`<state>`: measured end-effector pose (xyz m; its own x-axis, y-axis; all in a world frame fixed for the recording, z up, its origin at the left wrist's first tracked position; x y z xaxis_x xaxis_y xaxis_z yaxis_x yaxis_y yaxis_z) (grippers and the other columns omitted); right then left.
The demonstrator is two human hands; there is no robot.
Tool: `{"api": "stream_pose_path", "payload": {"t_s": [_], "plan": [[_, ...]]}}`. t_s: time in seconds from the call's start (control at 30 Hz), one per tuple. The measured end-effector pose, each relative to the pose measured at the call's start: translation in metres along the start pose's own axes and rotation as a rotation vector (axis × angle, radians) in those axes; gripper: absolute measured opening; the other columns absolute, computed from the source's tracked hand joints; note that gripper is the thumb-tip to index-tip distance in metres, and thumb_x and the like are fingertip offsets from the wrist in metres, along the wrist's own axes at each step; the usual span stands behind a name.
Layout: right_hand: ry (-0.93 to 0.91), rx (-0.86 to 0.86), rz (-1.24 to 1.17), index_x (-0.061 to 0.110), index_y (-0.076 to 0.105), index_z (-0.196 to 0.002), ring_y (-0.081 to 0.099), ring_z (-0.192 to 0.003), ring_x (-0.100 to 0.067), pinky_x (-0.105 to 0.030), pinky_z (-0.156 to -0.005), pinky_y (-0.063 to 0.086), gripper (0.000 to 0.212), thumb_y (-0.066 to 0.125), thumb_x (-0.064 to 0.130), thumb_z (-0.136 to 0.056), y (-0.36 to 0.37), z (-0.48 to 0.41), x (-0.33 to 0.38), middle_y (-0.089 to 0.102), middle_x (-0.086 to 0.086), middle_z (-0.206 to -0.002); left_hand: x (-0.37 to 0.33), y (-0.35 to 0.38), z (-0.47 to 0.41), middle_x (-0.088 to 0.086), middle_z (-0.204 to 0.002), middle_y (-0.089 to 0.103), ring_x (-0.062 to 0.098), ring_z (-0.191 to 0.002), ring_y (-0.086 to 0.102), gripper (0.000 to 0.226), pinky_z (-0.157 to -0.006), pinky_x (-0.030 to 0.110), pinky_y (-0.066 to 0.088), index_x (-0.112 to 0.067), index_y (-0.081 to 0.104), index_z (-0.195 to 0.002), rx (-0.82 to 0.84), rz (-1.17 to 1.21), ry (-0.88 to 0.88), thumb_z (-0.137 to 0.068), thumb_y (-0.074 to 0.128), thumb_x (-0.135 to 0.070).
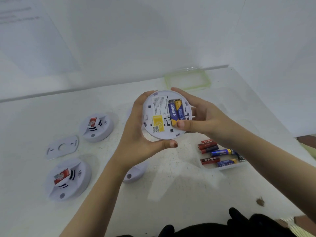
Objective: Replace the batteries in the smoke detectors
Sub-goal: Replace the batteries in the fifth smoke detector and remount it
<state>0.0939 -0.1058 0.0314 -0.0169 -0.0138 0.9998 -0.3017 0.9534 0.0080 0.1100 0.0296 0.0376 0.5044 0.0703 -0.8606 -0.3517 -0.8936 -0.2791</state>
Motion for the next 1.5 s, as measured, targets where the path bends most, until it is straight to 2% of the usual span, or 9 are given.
{"api": "stream_pose_path", "payload": {"t_s": [0.2, 0.5, 0.63, 0.83, 0.97, 1.07, 1.2, 1.37, 1.5], "plan": [[0.015, -0.001, -0.023, 0.024, 0.043, -0.139, 0.066, -0.098, -0.019, -0.033, -0.077, 0.056, 0.073, 0.071, 0.002, -0.075, 0.037, -0.007, -0.001, 0.068, -0.009, -0.112, 0.007, -0.041, 0.022, -0.029, -0.123, 0.055, -0.001, -0.118, 0.053, 0.108, -0.085, 0.011, 0.048, -0.002, 0.037, -0.138, 0.041, -0.055, -0.069, -0.044, 0.09, 0.0], [0.054, -0.01, -0.074, 0.026, 0.046, -0.137, 0.068, -0.092, -0.019, -0.031, -0.072, 0.056, 0.076, 0.07, 0.002, -0.069, 0.105, -0.026, -0.004, 0.07, -0.008, -0.107, 0.003, -0.106, 0.057, -0.006, -0.124, 0.061, 0.011, -0.118, 0.057, 0.105, -0.084, 0.017, 0.051, -0.008, 0.042, -0.138, 0.013, -0.129, -0.138, -0.046, 0.094, -0.006], [0.053, -0.051, -0.072, 0.028, 0.05, -0.132, 0.07, -0.086, -0.017, -0.031, -0.069, 0.057, 0.071, 0.067, -0.012, -0.076, 0.134, -0.035, -0.004, 0.073, -0.004, -0.097, 0.0, -0.13, 0.074, -0.002, -0.13, 0.057, 0.013, -0.12, 0.056, 0.102, -0.086, 0.018, 0.051, -0.006, 0.039, -0.14, 0.01, -0.146, -0.153, -0.053, 0.091, -0.009], [0.062, -0.068, -0.094, 0.031, 0.053, -0.128, 0.069, -0.084, -0.015, -0.031, -0.069, 0.058, 0.067, 0.062, -0.013, -0.078, 0.176, -0.048, -0.01, 0.073, -0.003, -0.093, 0.003, -0.163, 0.099, -0.013, -0.131, 0.053, 0.009, -0.123, 0.053, 0.101, -0.089, 0.016, 0.049, -0.012, 0.035, -0.141, -0.018, -0.154, -0.166, -0.055, 0.088, -0.012], [0.093, -0.016, -0.129, 0.03, 0.05, -0.131, 0.068, -0.094, -0.024, -0.038, -0.081, 0.057, 0.065, 0.063, -0.008, -0.08, 0.207, -0.06, -0.017, 0.071, -0.011, -0.104, 0.009, -0.184, 0.112, -0.02, -0.14, 0.037, -0.005, -0.126, 0.044, 0.121, -0.09, 0.011, 0.046, -0.022, 0.021, -0.141, -0.064, -0.128, -0.192, -0.043, 0.094, -0.015], [0.111, 0.033, -0.162, 0.028, 0.05, -0.133, 0.068, -0.094, -0.022, -0.035, -0.079, 0.057, 0.064, 0.063, -0.007, -0.081, 0.23, -0.07, -0.021, 0.07, -0.011, -0.107, 0.015, -0.209, 0.124, -0.039, -0.126, 0.038, -0.01, -0.119, 0.046, 0.121, -0.086, 0.011, 0.048, -0.029, 0.023, -0.13, -0.146, -0.105, -0.219, -0.032, 0.093, -0.022], [0.108, 0.141, -0.145, 0.027, 0.048, -0.134, 0.068, -0.098, -0.025, -0.04, -0.081, 0.057, 0.062, 0.061, -0.006, -0.084, 0.262, -0.081, -0.022, 0.069, -0.013, -0.11, 0.021, -0.237, 0.143, -0.014, -0.135, 0.044, -0.002, -0.12, 0.051, 0.132, -0.089, 0.015, 0.049, -0.026, 0.024, -0.139, -0.156, -0.15, -0.255, -0.031, 0.099, -0.015], [0.148, 0.254, -0.114, 0.029, 0.049, -0.133, 0.066, -0.104, -0.023, -0.038, -0.087, 0.055, 0.04, 0.05, 0.017, -0.095, 0.294, -0.101, -0.024, 0.068, -0.007, -0.114, 0.019, -0.269, 0.162, -0.03, -0.119, 0.057, -0.003, -0.111, 0.057, 0.1, -0.083, 0.008, 0.046, -0.029, 0.04, -0.129, -0.236, -0.262, -0.212, -0.042, 0.09, -0.037], [0.131, 0.137, 0.099, 0.031, 0.053, -0.127, 0.067, -0.097, -0.015, -0.026, -0.084, 0.055, 0.033, 0.034, 0.034, -0.101, 0.293, -0.136, -0.026, 0.068, 0.001, -0.112, 0.024, -0.294, 0.175, -0.034, -0.12, 0.052, -0.006, -0.114, 0.054, 0.094, -0.085, 0.005, 0.043, -0.032, 0.04, -0.126, -0.261, -0.304, -0.211, -0.044, 0.085, -0.043]]}}
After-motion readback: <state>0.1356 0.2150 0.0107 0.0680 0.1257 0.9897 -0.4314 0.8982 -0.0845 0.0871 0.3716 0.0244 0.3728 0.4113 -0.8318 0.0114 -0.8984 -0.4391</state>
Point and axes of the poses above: each hand's wrist, its own z-axis away from the middle knuckle, its own y-axis out of the palm, x = y × z, the point moved 8 cm from there along -z, towards the middle knuckle
